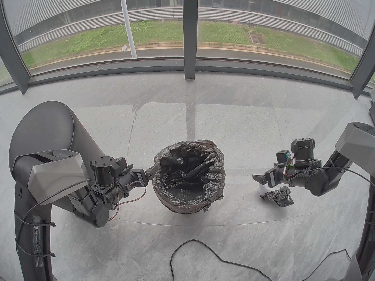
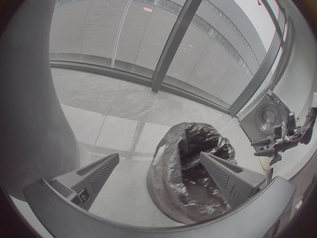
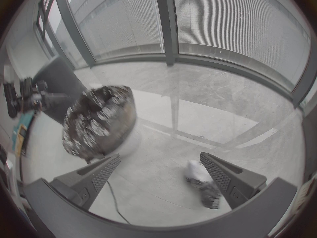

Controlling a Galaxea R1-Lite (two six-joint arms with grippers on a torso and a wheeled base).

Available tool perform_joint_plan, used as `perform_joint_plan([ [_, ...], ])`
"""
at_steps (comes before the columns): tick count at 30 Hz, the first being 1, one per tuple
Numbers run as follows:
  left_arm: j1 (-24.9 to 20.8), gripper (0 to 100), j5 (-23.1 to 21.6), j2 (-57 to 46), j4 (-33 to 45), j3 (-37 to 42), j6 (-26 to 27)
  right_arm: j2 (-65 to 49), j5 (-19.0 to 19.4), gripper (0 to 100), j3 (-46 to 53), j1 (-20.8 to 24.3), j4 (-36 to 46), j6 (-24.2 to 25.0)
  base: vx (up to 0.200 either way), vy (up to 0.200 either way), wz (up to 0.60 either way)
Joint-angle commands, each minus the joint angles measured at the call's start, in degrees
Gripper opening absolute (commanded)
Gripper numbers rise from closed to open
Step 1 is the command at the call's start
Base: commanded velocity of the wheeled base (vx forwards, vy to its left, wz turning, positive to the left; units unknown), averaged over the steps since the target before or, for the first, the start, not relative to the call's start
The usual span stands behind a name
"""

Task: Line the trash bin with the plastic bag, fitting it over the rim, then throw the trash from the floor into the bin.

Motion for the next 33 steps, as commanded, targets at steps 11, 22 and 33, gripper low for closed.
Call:
perform_joint_plan([
  [11,-5.34,100,1.92,-5.46,-4.19,6.8,-2.52,15.95,7.84,100,-34.96,-22.98,31.2,-48.42,0.0,0.0,0.0],
  [22,-4.98,100,2.01,-4.49,-5.15,8.73,-3.39,30.46,11.53,100,-51.57,-22.54,32.78,-48.33,0.0,0.0,0.0],
  [33,-4.9,100,3.24,-1.68,-6.38,9.35,-4.18,35.73,18.12,100,-58.42,-20.43,35.42,-48.25,0.0,0.0,0.0],
])
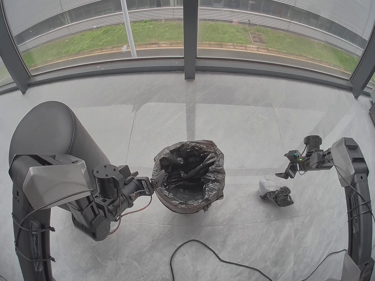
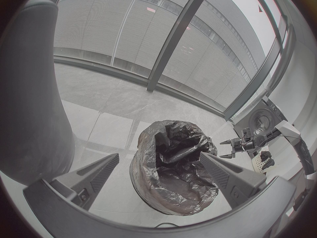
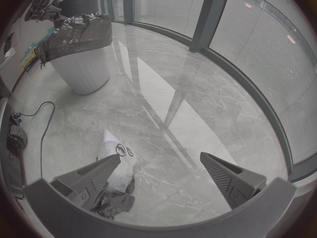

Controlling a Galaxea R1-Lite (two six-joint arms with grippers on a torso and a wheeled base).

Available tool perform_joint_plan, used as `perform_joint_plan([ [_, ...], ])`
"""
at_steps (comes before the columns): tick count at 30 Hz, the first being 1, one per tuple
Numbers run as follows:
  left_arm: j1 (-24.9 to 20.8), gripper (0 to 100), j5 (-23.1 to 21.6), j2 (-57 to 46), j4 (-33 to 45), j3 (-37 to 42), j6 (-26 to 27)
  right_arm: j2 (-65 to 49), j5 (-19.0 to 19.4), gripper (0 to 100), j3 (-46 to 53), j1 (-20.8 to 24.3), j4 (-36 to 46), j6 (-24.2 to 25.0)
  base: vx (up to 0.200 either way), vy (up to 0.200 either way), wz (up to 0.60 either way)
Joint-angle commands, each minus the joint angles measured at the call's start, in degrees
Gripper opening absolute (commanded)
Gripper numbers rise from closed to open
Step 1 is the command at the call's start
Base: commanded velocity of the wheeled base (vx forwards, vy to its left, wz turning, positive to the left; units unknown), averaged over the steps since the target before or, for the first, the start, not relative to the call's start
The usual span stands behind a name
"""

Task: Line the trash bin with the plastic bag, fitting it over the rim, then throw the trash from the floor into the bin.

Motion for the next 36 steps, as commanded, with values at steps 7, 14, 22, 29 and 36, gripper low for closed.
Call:
perform_joint_plan([
  [7,-0.41,100,0.07,2.13,-0.17,0.06,-0.13,4.08,2.01,100,-0.77,0.47,0.08,-0.2,0.0,0.0,0.0],
  [14,-0.5,100,0.16,2.57,-0.08,-0.02,-0.13,4.61,3.24,100,2.04,0.56,-0.54,-2.39,0.0,0.0,0.0],
  [22,-0.5,100,0.16,2.92,-0.17,0.06,-0.13,6.02,3.32,100,-0.07,0.56,-0.8,-2.57,0.0,0.0,0.0],
  [29,-0.68,100,0.16,3.62,-0.17,-0.2,-0.21,7.25,5.26,100,-2.71,0.56,2.19,-1.87,0.0,0.0,0.0],
  [36,-0.59,100,0.86,4.41,-0.26,-0.38,-0.3,11.47,5.52,100,-5.85,0.56,5.53,-1.95,0.0,0.0,0.0],
])
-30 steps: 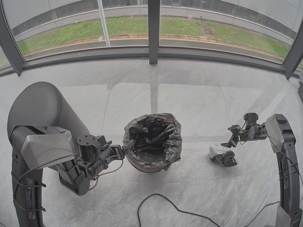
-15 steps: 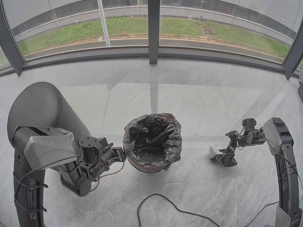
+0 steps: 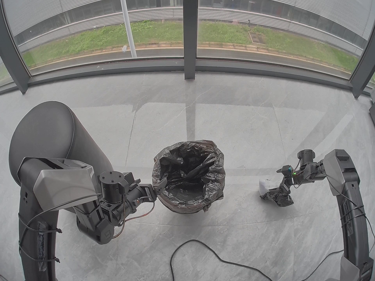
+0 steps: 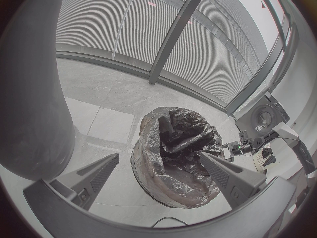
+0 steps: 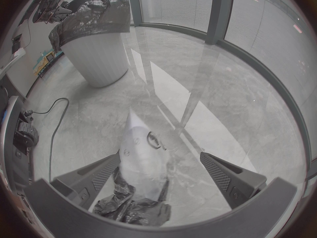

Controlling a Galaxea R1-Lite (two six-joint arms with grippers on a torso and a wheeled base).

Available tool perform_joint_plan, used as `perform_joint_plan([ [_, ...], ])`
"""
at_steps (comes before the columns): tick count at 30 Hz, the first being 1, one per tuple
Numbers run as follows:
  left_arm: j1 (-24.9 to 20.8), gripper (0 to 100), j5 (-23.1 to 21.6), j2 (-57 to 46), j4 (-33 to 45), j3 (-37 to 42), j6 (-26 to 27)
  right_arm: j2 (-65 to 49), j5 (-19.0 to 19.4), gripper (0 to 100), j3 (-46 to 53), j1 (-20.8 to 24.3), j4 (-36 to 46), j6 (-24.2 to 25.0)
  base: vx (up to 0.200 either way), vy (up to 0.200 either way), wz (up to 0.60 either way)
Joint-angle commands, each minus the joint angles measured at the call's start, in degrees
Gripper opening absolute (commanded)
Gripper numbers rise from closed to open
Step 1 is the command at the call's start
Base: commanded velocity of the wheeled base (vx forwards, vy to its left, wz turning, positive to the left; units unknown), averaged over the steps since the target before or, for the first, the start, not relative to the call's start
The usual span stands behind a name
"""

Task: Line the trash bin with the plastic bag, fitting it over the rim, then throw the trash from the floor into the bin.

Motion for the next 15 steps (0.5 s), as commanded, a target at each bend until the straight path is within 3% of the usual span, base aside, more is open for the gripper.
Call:
perform_joint_plan([
  [1,-0.02,100,0.2,0.89,-0.27,-0.17,-0.12,3.16,0.07,100,-0.82,0.0,0.7,0.0,0.0,0.0,0.0],
  [9,-0.02,100,0.2,2.47,-1.15,-0.17,-0.38,6.41,0.07,100,-0.82,0.09,3.43,0.08,0.0,0.0,0.0],
  [15,-0.63,100,0.2,2.38,-1.59,-0.34,-0.38,10.45,2.36,100,-0.82,0.09,3.52,-0.71,0.0,0.0,0.0],
])
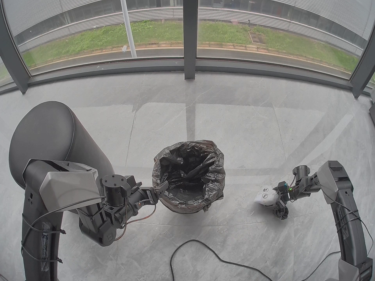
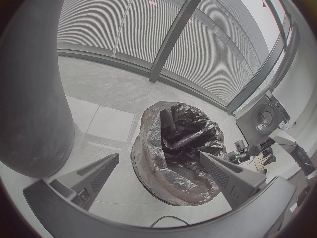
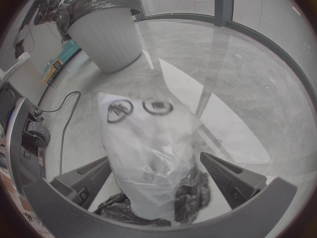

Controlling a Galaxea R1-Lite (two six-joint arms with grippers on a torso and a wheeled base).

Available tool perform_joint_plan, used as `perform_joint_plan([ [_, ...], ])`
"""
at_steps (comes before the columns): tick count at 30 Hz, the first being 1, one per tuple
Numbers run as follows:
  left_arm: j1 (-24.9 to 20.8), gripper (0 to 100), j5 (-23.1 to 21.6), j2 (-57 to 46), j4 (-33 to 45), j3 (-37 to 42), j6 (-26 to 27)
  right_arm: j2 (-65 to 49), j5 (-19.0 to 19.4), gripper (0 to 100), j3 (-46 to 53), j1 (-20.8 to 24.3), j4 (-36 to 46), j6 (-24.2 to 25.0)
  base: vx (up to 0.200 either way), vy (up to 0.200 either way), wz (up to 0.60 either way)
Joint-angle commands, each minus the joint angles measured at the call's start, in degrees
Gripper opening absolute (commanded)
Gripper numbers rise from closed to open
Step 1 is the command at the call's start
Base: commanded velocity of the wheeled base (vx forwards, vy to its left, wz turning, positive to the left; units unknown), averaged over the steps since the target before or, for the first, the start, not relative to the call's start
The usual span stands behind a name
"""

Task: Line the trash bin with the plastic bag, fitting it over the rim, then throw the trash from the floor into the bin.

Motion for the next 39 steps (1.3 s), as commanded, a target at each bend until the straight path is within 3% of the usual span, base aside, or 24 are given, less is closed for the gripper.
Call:
perform_joint_plan([
  [1,-0.39,100,0.01,0.29,-0.68,-0.14,-0.02,3.44,0.55,100,0.01,0.07,-0.01,-0.22,0.0,0.0,0.0],
  [9,-0.39,100,1.24,-0.5,-1.91,0.57,-0.02,3.18,0.73,100,0.01,0.68,-0.27,-1.36,0.0,0.0,0.0],
  [10,-0.39,100,1.5,-1.03,-1.99,0.57,-0.19,2.66,0.73,0,0.01,0.59,-0.27,-1.89,0.0,0.0,0.0],
  [17,-0.22,100,1.77,-2.79,-3.75,-0.31,-2.65,-4.55,1.43,0,0.01,-1.6,-0.1,-2.15,0.0,0.0,0.0],
  [22,-0.04,100,2.38,-6.74,-3.75,-0.75,-3.44,-15.54,1.52,0,0.01,-5.73,0.43,-0.92,0.0,0.0,0.0],
  [28,-0.13,100,2.38,-10.61,-3.84,-0.49,-3.97,-30.92,5.12,0,0.01,-5.56,0.34,6.37,0.0,0.0,0.0],
  [30,-0.13,100,2.38,-11.75,-3.84,-0.75,-4.59,-36.63,5.3,0,0.01,-2.31,0.25,10.33,0.0,0.0,0.0],
  [33,-0.13,100,2.38,-14.13,-3.84,-0.58,-4.94,-45.24,5.04,0,0.01,6.22,-0.19,18.59,0.0,0.0,0.0],
  [36,-0.13,100,2.38,-15.62,-3.84,0.04,-4.85,-49.81,4.33,0,0.01,15.18,-0.01,23.95,0.0,0.0,0.0],
  [37,-0.13,100,2.38,-15.71,-3.84,0.04,-4.85,-49.99,4.25,0,0.01,15.62,-0.01,24.13,0.0,0.0,0.0],
  [38,-0.22,100,2.47,-16.68,-3.84,0.57,-4.59,-50.87,2.66,0,0.01,21.95,0.08,26.59,0.0,0.0,0.0],
  [39,-0.22,100,2.47,-17.2,-3.84,0.92,-4.5,-50.78,1.7,0,0.01,24.5,0.08,27.47,0.0,0.0,0.0],
])
